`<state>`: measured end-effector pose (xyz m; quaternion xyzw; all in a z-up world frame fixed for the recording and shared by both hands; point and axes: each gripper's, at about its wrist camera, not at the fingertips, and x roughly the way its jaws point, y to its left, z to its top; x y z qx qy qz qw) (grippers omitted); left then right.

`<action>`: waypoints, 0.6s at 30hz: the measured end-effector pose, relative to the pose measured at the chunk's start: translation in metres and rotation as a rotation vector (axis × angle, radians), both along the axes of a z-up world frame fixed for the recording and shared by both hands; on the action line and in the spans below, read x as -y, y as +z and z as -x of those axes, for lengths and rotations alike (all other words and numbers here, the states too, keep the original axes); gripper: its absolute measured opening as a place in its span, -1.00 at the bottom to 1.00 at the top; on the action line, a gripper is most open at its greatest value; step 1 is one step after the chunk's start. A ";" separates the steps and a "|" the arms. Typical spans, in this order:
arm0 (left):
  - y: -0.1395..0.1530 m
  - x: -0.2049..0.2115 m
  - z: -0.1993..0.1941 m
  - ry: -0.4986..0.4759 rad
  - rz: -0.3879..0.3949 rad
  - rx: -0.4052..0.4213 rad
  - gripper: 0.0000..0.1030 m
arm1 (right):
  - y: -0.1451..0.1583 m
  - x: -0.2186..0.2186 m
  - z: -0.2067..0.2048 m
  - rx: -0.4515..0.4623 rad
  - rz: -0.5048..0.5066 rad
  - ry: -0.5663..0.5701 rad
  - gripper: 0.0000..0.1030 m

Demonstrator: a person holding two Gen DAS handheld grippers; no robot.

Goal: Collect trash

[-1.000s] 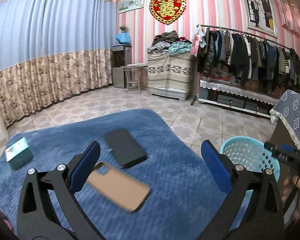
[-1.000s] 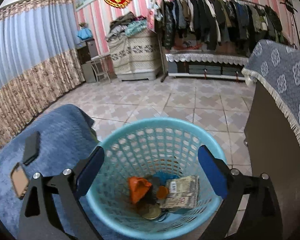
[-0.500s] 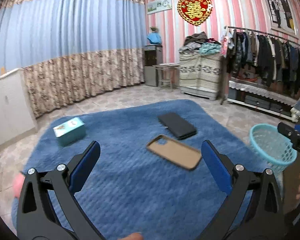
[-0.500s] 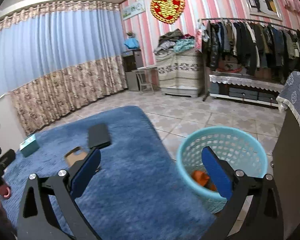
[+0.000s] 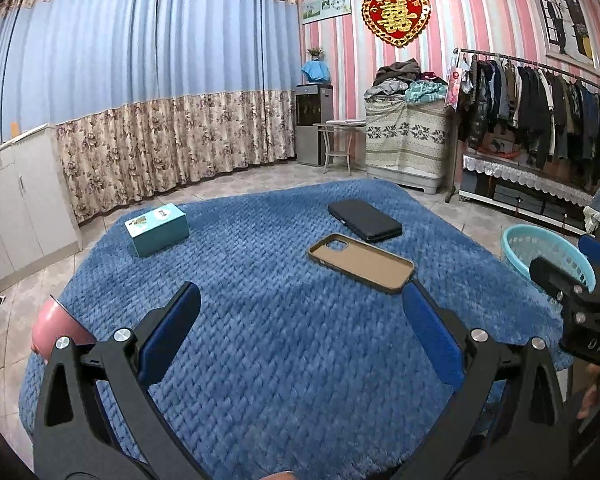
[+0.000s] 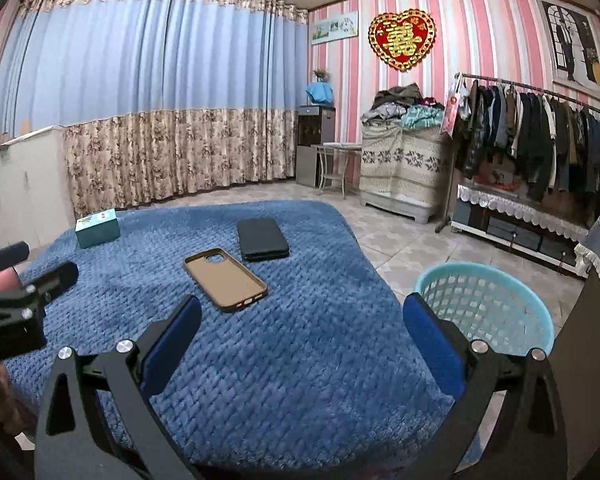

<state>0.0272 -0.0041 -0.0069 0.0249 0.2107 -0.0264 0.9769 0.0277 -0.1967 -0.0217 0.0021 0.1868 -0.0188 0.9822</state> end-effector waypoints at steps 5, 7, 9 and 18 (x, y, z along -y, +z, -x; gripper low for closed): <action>-0.003 0.001 0.006 0.010 0.001 0.024 0.90 | -0.001 0.010 -0.004 -0.010 -0.039 -0.027 0.91; -0.005 0.001 0.007 0.009 0.004 0.031 0.90 | -0.002 0.014 -0.006 -0.014 -0.049 -0.038 0.91; -0.007 0.002 0.007 0.006 0.009 0.029 0.90 | -0.002 0.016 -0.006 -0.012 -0.057 -0.043 0.91; -0.010 0.000 0.006 -0.004 0.028 0.019 0.90 | -0.003 0.009 -0.009 -0.013 -0.032 -0.036 0.91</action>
